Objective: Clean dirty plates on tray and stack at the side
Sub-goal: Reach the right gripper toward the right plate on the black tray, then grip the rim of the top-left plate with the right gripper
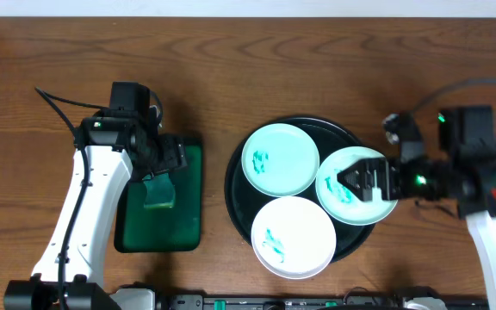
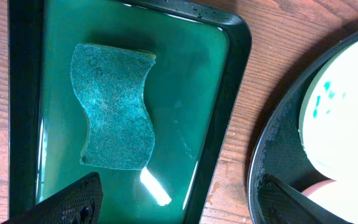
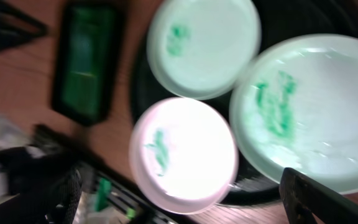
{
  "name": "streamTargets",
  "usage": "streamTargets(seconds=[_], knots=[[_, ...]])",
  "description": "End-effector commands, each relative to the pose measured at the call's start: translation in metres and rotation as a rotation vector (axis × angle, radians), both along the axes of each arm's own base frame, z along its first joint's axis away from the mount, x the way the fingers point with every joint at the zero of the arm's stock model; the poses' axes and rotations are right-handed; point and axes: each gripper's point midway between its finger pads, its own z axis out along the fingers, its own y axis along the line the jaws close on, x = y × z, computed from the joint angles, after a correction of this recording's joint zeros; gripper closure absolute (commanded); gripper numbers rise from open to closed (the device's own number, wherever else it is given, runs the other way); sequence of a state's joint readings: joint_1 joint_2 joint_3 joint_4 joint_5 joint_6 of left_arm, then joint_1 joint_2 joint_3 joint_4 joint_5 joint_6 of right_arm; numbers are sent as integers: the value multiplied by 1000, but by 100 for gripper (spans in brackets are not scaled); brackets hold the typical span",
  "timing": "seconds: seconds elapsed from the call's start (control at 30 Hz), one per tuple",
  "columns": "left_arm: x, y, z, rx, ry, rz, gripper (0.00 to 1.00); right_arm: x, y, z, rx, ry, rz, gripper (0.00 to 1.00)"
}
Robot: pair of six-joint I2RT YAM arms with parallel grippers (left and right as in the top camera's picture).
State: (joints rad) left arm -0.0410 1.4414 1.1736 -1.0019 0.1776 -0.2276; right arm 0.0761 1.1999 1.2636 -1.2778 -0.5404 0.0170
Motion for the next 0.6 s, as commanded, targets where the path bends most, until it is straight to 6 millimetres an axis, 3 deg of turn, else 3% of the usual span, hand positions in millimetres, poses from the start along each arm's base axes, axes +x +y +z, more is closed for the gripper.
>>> streamTargets(seconds=[0.0, 0.23, 0.4, 0.57], knots=[[4, 1, 8, 8, -25, -12, 20, 16, -19, -29, -156, 43, -4, 1], [4, 1, 8, 8, -25, -12, 20, 28, -18, -68, -177, 178, 27, 1], [4, 1, 8, 7, -26, -12, 20, 33, -5, -69, -175, 122, 133, 1], [4, 1, 8, 7, -26, -12, 20, 45, 24, -61, -77, 30, 200, 1]])
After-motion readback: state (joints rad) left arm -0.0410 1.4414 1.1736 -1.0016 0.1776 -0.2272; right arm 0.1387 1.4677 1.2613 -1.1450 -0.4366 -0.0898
